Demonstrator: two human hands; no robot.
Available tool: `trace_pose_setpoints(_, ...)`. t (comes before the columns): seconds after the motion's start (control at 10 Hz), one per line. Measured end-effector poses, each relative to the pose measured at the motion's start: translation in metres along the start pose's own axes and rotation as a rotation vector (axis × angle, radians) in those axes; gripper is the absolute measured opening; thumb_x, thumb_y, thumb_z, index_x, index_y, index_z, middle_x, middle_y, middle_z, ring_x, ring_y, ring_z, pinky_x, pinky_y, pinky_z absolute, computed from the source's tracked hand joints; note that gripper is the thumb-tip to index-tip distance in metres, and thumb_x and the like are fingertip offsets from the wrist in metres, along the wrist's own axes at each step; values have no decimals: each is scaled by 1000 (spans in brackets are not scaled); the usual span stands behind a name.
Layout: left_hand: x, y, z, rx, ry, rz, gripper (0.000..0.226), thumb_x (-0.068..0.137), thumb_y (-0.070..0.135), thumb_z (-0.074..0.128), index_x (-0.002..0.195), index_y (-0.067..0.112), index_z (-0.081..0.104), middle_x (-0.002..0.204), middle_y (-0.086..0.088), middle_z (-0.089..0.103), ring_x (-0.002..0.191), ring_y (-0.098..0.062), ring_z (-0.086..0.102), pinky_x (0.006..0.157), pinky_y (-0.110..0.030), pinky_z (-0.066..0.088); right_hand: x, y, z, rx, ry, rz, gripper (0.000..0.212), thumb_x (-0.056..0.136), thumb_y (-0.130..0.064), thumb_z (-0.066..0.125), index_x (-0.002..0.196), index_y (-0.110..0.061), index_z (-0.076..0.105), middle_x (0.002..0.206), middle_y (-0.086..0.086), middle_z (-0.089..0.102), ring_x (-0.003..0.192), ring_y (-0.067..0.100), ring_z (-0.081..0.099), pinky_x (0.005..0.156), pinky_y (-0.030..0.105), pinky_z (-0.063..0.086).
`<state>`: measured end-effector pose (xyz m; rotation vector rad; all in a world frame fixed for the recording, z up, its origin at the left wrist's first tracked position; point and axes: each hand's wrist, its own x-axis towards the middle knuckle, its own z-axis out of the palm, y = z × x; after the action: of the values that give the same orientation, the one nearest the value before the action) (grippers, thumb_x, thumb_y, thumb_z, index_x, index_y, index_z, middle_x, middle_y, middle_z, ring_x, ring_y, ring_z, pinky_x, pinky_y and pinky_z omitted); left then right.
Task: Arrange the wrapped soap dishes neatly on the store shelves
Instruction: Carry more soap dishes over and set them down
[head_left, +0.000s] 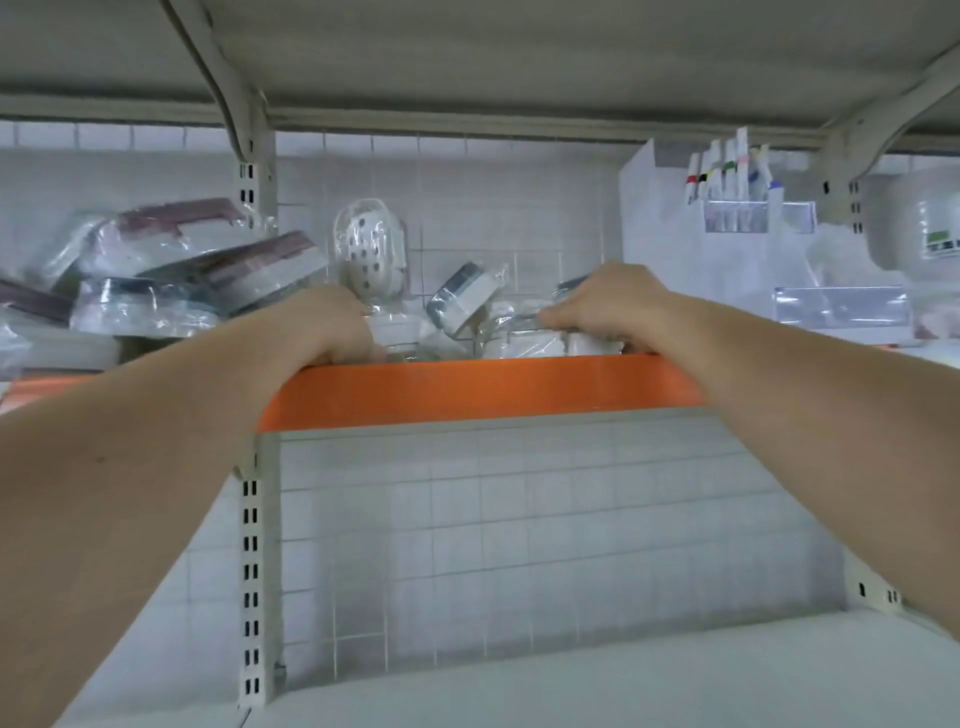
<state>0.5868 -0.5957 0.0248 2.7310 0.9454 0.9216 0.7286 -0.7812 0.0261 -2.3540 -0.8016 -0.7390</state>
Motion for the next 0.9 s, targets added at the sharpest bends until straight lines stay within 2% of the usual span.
trace_pose_setpoints(0.1,-26,17,-5,-238,66,56,38,87,23,65,118,2,58,114,-17,60,101,-32,60,92,-41,49,-11,7,-17,204,80,12,49,82,-50,64,109,-10,69,94,6,67,88,23,59,85,30,48)
trace_pose_setpoints(0.2,-34,23,-18,-499,94,156,24,86,26,66,94,4,62,86,-13,63,79,-28,62,78,-36,52,-24,19,-37,405,217,-49,40,85,-47,62,112,-18,69,108,6,68,80,14,57,74,23,45)
trace_pose_setpoints(0.3,-54,44,-20,-634,187,313,21,84,33,66,84,13,61,83,-6,64,83,-24,63,89,-38,50,-47,45,-62,522,394,-83,31,82,-47,65,107,-30,69,97,-4,69,75,5,56,73,20,46)
trace_pose_setpoints(0.4,-77,77,-4,-647,275,554,15,88,38,60,97,27,57,76,7,54,75,-12,56,78,-17,46,-91,83,-86,512,554,-76,6,81,-47,66,82,-41,68,68,-14,67,52,-3,54,60,17,48)
trace_pose_setpoints(0.5,-110,116,20,-694,259,798,11,84,48,56,92,44,50,65,26,46,55,14,47,49,-1,32,-147,131,-102,453,632,-33,5,85,-44,63,85,-40,66,52,-23,59,45,-5,51,48,11,43)
trace_pose_setpoints(0.6,-136,155,49,-794,182,967,32,89,34,60,93,57,38,63,33,49,55,20,47,54,5,31,-200,179,-114,354,686,60,8,91,-38,57,94,-35,65,52,-28,59,52,-10,54,56,9,44)
trace_pose_setpoints(0.7,-159,197,87,-833,47,1102,43,88,37,59,111,63,33,84,24,53,71,6,52,72,1,35,-243,228,-123,312,747,199,11,92,-31,57,99,-28,65,50,-30,57,51,-13,52,53,5,42)
trace_pose_setpoints(0.8,-177,242,131,-821,-76,1200,47,88,36,59,131,46,43,104,23,48,87,4,50,83,-12,36,-269,281,-129,239,762,329,18,89,-33,61,107,-34,62,53,-30,59,51,-15,51,56,4,41)
trace_pose_setpoints(0.9,-184,291,180,-742,-174,1263,48,89,38,60,135,36,45,139,15,45,120,-1,44,97,-16,33,-282,337,-123,163,684,435,19,87,-37,62,106,-37,65,71,-23,62,57,-16,52,63,4,40)
